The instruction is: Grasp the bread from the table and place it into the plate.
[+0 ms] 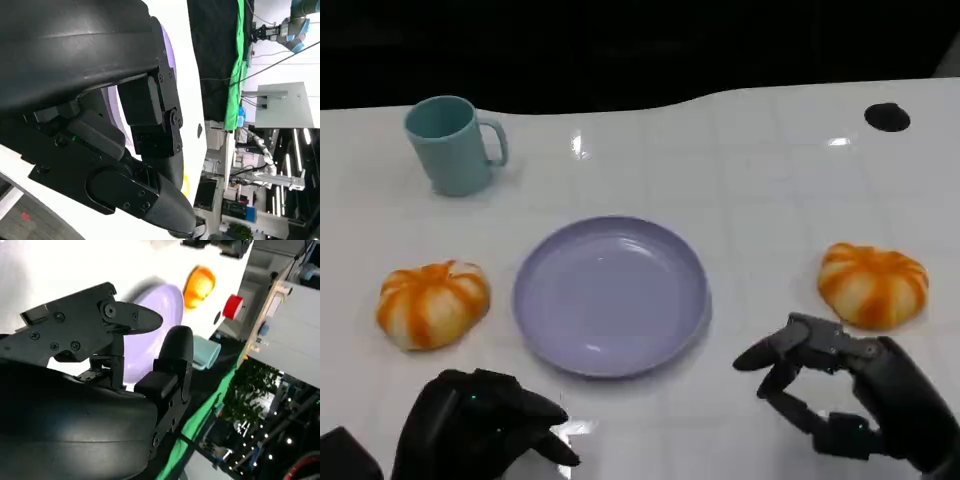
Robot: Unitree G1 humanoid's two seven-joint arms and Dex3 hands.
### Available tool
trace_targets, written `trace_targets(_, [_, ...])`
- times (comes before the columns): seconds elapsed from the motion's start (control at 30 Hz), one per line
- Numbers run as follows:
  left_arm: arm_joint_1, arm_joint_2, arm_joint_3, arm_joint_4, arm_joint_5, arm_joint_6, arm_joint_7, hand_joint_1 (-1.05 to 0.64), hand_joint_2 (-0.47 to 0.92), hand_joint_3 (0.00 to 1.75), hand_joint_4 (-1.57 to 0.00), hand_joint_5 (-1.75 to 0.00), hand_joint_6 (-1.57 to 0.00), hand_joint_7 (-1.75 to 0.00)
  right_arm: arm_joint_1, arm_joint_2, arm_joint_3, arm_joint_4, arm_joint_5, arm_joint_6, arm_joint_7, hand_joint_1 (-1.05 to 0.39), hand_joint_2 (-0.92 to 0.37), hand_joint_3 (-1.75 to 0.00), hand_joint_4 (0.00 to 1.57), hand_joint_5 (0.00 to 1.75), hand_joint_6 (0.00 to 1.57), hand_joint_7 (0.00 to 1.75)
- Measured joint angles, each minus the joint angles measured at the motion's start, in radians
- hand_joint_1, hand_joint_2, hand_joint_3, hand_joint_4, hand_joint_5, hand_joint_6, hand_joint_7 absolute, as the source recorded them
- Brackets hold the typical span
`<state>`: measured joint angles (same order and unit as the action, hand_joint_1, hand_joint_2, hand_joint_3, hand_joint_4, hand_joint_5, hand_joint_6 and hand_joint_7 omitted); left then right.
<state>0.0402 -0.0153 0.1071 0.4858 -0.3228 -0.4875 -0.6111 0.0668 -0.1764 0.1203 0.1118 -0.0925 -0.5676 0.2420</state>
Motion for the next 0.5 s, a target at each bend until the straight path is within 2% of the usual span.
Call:
trace_targets(0.13, [0.0, 0.0, -0.001, 0.0, 0.002, 0.0, 0.0, -1.05, 0.78, 0.0, -1.57, -0.35, -1.57, -0.12, -0.024, -0.028, -0.012, 0.012, -0.099, -0.055, -0.051, -0.16, -0.92, -0.14, 0.53, 0.74, 0.66, 0.33])
trace_targets(0.27, [0.0, 0.0, -0.001, 0.0, 0.002, 0.0, 0.0, -1.05, 0.78, 0.0, -1.57, -0.35, -1.57, -0.12, -0.063, -0.062, -0.036, 0.033, -0.237, -0.116, -0.145, -0.25, -0.92, -0.12, 0.41, 0.59, 0.61, 0.2])
trace_targets(0.5, [0.0, 0.0, -0.002, 0.0, 0.002, 0.0, 0.0, -1.05, 0.78, 0.0, -1.57, -0.35, -1.57, -0.11, -0.099, -0.134, -0.045, 0.016, -0.477, -0.104, -0.277, -0.29, -0.9, -0.04, 0.27, 0.39, 0.49, 0.04])
